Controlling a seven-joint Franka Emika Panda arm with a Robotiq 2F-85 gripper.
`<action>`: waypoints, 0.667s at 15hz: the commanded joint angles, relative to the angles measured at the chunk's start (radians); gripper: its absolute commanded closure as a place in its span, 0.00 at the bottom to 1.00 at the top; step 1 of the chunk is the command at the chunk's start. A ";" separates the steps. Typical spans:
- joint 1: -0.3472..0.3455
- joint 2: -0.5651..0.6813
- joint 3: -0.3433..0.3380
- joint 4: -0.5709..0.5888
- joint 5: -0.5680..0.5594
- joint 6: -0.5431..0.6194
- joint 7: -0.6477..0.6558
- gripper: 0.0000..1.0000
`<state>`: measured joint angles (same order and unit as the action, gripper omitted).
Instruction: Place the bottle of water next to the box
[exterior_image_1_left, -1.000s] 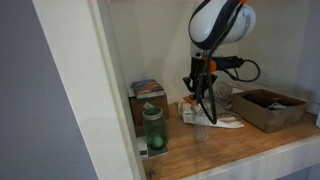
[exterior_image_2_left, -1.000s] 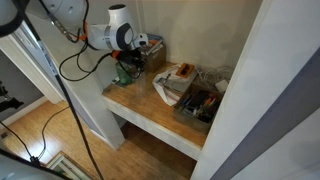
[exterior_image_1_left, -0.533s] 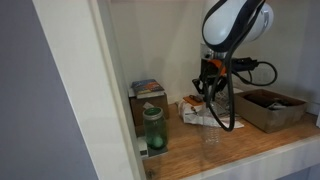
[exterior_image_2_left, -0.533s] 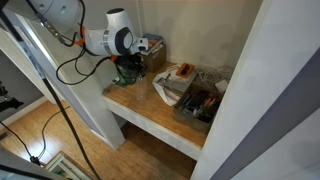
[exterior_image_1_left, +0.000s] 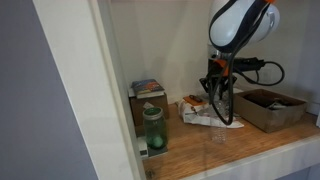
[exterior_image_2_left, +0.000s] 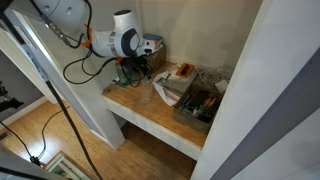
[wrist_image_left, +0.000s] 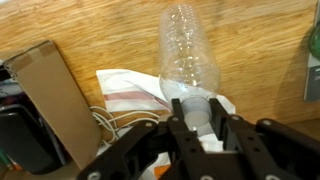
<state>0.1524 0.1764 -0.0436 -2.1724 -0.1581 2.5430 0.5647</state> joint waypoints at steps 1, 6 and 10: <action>-0.022 -0.005 -0.047 -0.016 -0.083 -0.001 0.117 0.92; -0.043 0.008 -0.107 -0.019 -0.205 -0.010 0.278 0.92; -0.052 0.011 -0.132 -0.014 -0.295 -0.035 0.399 0.92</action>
<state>0.1064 0.1811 -0.1658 -2.1837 -0.3794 2.5311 0.8639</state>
